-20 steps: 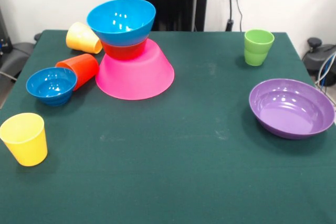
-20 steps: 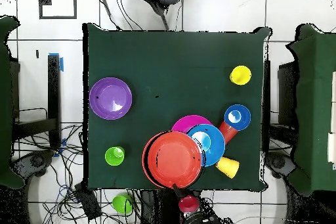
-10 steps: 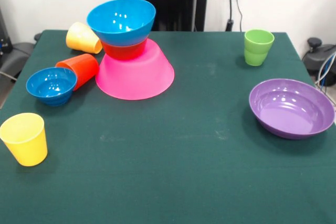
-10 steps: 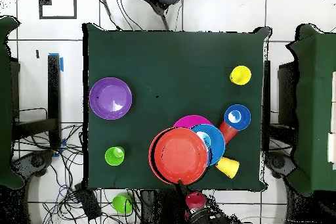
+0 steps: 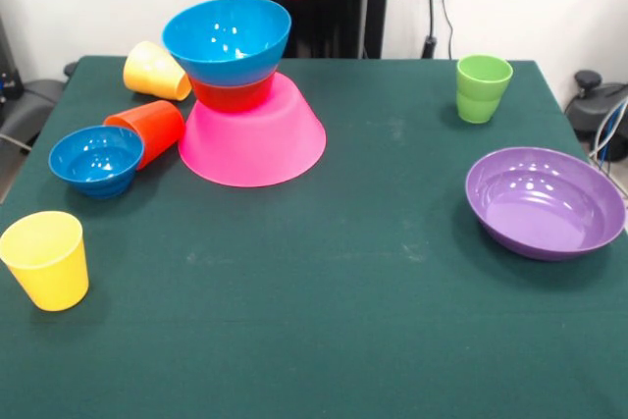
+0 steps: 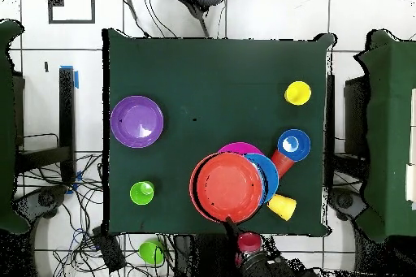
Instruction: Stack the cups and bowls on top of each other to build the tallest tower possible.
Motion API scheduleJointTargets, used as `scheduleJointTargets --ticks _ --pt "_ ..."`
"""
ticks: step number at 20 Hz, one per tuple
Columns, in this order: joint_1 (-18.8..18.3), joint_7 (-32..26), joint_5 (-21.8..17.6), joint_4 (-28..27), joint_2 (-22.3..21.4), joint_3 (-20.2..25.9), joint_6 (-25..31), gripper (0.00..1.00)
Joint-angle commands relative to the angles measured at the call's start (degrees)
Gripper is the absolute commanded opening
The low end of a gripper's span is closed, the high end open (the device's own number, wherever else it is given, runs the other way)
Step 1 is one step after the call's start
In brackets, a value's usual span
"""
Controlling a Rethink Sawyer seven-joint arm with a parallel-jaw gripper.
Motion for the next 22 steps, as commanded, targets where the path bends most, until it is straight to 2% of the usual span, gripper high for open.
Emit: scheduleJointTargets --ticks 1,6,12,15,22 --pt "-1.35 -8.18 -3.66 -3.68 0.33 7.9 3.94 0.0" --pt "-2.93 -9.35 -3.5 -3.66 -0.23 9.24 4.15 0.0" --pt "-2.32 -7.7 -3.96 -3.17 -2.43 9.34 3.6 0.0" --pt "-2.87 -8.82 -4.17 -3.0 -2.39 9.9 4.73 0.0" --pt "-3.33 -6.65 -4.98 -3.67 -4.3 10.38 2.77 0.0"
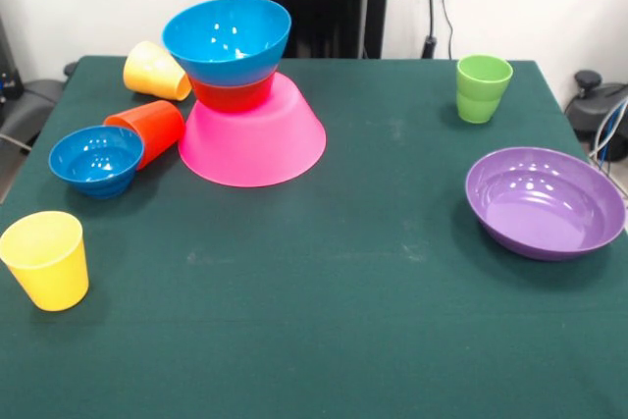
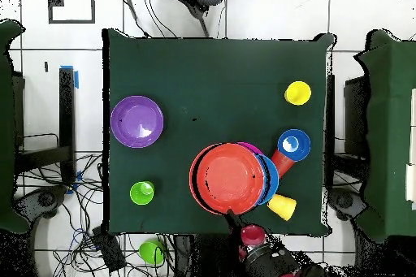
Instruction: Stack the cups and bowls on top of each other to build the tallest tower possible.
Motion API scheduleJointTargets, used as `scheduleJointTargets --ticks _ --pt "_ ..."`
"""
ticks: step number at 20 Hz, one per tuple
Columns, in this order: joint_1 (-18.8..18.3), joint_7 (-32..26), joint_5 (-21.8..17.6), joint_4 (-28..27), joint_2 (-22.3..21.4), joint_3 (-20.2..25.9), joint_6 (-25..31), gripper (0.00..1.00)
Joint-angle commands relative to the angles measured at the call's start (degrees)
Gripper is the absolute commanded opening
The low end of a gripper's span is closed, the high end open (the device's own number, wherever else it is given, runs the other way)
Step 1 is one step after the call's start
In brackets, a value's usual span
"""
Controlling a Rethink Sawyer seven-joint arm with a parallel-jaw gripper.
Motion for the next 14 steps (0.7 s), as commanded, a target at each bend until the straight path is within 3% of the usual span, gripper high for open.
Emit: scheduleJointTargets --ticks 1,14 --pt "-0.28 -6.55 -3.46 -2.6 -0.93 6.61 2.83 0.0" --pt "-2.44 -9.24 -3.7 -1.18 -2.16 8.62 3.4 0.0"
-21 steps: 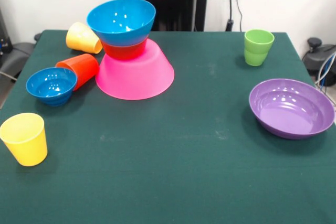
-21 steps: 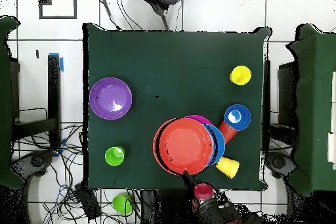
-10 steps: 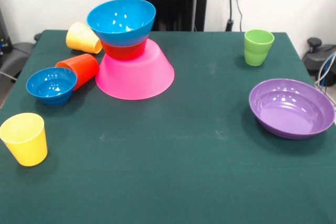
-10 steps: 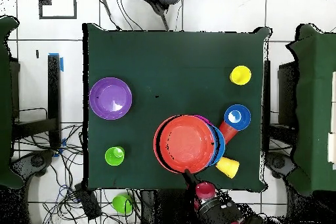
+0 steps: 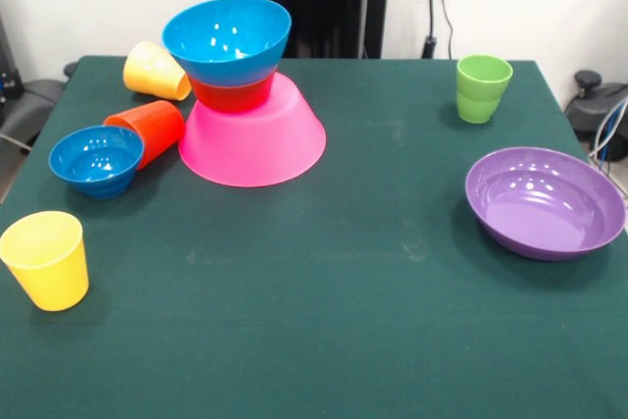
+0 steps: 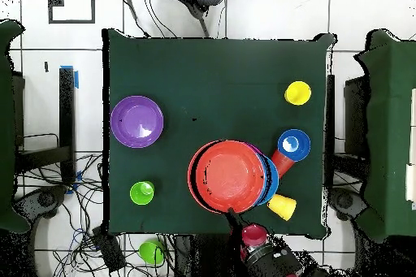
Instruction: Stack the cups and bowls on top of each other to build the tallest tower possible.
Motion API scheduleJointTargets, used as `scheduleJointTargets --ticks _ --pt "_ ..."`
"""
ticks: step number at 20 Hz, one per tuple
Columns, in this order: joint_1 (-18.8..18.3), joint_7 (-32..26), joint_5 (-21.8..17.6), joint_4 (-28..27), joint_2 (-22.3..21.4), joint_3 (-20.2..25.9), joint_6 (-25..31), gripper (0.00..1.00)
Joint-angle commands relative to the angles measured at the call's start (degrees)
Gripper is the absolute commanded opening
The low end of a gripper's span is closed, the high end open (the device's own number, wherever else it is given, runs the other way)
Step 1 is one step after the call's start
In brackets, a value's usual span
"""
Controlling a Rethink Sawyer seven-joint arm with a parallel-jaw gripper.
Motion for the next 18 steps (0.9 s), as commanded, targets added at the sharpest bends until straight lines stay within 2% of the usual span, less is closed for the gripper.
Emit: scheduleJointTargets --ticks 1,18 --pt "-1.72 -9.37 -2.34 -0.91 0.63 7.39 3.51 0.0" --pt "-4.72 -12.17 -4.73 1.2 1.28 10.91 4.78 0.0"
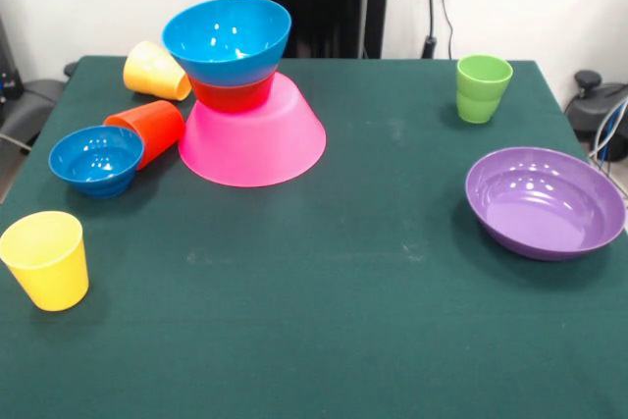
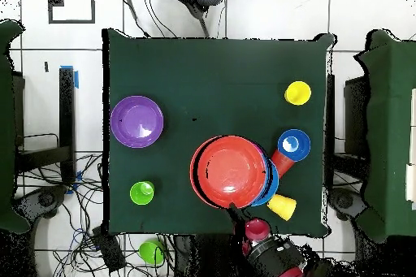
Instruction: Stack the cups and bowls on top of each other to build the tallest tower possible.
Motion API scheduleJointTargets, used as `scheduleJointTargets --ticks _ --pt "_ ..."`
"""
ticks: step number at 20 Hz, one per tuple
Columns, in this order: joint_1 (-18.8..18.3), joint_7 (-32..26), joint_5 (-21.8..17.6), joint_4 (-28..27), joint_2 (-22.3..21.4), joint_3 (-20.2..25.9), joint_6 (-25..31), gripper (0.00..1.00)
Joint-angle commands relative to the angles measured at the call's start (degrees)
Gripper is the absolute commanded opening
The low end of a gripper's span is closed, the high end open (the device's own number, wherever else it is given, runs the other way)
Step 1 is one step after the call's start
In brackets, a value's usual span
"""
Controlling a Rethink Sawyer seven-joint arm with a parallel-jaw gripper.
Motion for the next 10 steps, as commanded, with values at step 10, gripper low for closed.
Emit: scheduleJointTargets --ticks 10 --pt "-2.91 -14.11 -5.53 2.01 2.01 8.4 5.19 0.0"
